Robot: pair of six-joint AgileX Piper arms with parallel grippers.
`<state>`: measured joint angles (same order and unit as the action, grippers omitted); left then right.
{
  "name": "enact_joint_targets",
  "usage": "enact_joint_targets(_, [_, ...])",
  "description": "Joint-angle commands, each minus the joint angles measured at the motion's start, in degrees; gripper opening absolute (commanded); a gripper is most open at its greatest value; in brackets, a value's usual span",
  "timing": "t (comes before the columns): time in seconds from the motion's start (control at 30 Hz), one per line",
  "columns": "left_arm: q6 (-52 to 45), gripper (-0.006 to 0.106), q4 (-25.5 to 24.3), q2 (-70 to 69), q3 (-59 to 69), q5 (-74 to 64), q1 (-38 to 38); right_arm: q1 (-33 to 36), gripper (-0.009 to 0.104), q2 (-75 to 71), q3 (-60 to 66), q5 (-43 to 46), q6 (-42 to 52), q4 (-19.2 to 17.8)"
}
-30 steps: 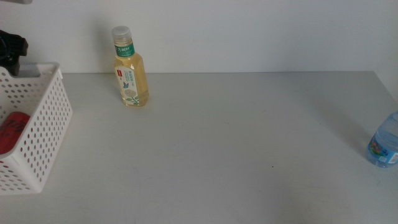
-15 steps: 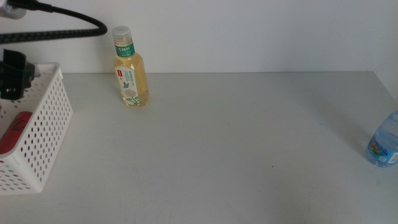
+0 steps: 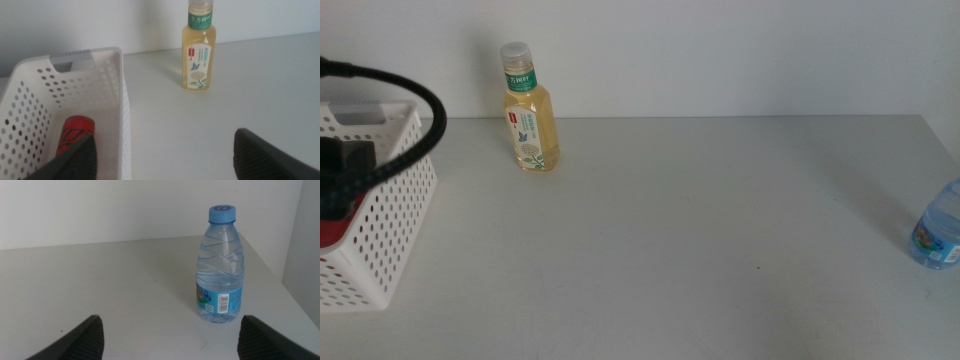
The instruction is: Use arms to grab the bottles and put them into the dustbin to the left of the table.
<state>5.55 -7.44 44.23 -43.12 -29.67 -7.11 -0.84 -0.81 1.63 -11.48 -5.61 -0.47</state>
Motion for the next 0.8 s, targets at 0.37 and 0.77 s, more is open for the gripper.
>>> enact_joint_targets(0.37, [0.9,0.094,2.3,-4.0,11.5,22.4,-0.4,-0.4,0.094,-1.2,-0.6,4.6,0.2,-0.7])
enact_joint_targets(0.77, [0.8,0.094,2.2,5.2,11.6,30.1,-0.4,-0.4,0.094,-1.2,-0.6,4.6,0.2,-0.7])
